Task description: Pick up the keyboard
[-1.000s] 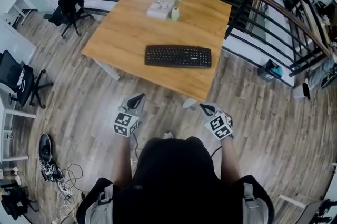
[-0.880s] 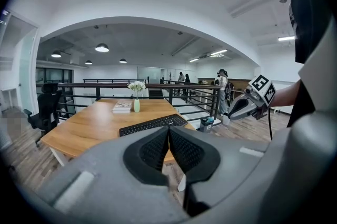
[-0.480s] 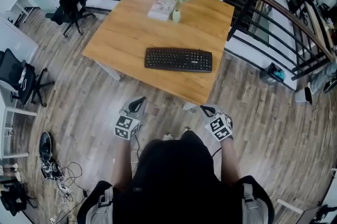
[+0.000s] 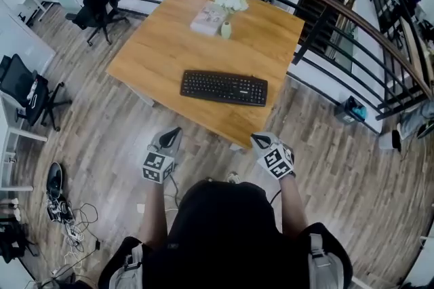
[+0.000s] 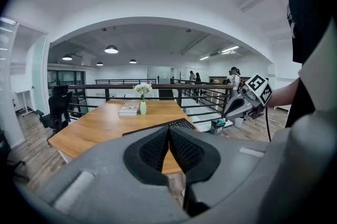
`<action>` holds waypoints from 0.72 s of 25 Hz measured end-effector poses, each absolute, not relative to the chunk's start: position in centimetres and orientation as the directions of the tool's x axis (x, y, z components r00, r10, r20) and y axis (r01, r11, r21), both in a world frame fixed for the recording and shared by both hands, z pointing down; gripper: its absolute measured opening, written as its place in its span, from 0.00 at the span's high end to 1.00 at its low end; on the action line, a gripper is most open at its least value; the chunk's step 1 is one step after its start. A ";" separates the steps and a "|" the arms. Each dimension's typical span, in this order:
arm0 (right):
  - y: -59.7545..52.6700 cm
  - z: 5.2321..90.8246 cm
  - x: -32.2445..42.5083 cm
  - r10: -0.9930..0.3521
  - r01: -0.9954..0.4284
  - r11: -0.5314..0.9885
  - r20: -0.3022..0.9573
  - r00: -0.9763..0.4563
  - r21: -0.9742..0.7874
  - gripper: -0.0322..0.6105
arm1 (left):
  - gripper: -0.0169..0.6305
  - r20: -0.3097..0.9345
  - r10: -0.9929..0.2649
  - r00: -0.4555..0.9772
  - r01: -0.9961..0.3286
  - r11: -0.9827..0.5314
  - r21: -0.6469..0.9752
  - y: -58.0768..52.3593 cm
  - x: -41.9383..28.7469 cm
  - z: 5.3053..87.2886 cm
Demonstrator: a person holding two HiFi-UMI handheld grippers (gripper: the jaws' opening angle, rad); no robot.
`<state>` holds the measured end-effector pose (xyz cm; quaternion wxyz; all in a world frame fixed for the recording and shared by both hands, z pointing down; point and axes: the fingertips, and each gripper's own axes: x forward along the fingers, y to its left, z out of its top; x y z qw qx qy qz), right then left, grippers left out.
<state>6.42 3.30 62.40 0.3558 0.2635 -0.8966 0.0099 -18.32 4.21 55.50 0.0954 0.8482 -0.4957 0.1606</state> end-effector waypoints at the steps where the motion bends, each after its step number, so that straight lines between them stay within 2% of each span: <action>1: 2.9 62.2 6.8 -0.464 -0.476 0.863 0.640 -0.612 0.170 0.95 | 0.96 0.368 -0.813 0.451 -0.875 -0.485 0.001 4.2 -17.9 55.4; 10: 2.2 63.8 10.1 -0.421 -0.447 0.885 0.641 -0.642 0.132 0.95 | 0.96 0.404 -0.813 0.419 -0.884 -0.468 -0.025 4.6 -14.4 56.9; 18: 2.0 64.0 11.2 -0.423 -0.441 0.886 0.643 -0.638 0.145 0.95 | 0.96 0.409 -0.812 0.416 -0.893 -0.449 0.017 4.8 -13.5 58.4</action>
